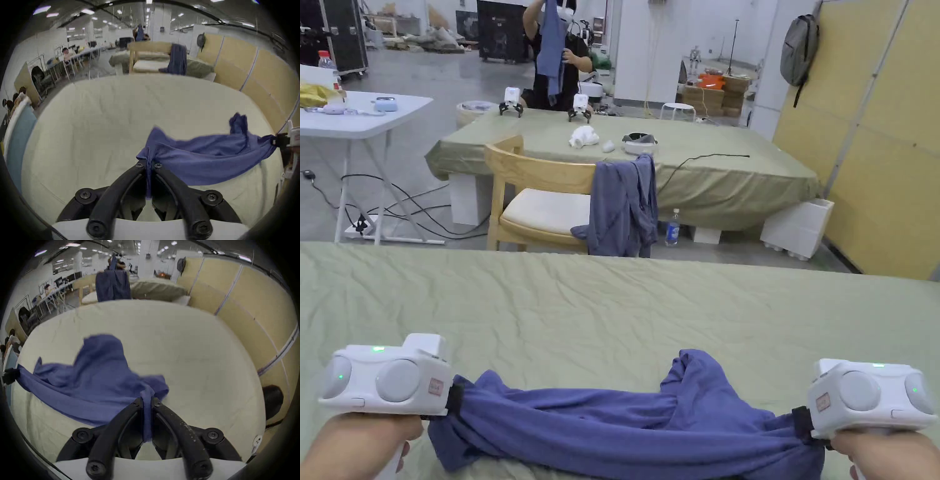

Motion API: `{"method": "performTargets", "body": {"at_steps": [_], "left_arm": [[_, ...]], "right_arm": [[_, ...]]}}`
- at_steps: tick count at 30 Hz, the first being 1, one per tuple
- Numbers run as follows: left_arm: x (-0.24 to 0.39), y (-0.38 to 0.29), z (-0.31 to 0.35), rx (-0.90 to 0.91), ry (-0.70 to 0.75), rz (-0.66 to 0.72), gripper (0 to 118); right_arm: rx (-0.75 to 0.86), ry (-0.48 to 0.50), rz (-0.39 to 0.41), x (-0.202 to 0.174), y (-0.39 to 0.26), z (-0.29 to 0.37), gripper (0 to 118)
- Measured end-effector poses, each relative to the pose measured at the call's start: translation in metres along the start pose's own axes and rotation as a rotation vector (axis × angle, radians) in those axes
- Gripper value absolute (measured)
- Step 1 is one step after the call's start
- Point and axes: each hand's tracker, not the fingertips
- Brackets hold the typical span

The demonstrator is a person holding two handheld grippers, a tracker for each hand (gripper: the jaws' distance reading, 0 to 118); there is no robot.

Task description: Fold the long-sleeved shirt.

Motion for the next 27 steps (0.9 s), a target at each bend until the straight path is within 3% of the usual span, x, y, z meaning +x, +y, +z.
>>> {"method": "performTargets", "body": {"at_steps": [7, 12, 19, 24, 27], "left_arm": [[-0.022, -0.082, 0.010, -0.100, -0.064, 0.056, 3], [-0.036, -0.157, 0.082, -0.146, -0.136, 0.071, 3], [-0.056, -0.244, 0.200, -0.168, -0.161, 0.024, 3], [-0.059, -0.303, 0.267, -0.181, -0.165, -0.013, 3], [-0.056, -0.333, 0.299, -0.186, -0.188, -0.026, 3]], "right_arm": [[-0.073, 0.060, 0.013, 0.010, -0.085, -0.011, 12], [-0.062, 0.125, 0.029, 0.008, -0.162, 0.027, 12], [-0.070, 0.109, 0.115, 0.019, -0.264, 0.105, 12], [-0.099, 0.155, 0.053, 0.038, -0.320, 0.154, 12], [-0.079, 0.138, 0.086, 0.043, -0.348, 0.179, 12]]}}
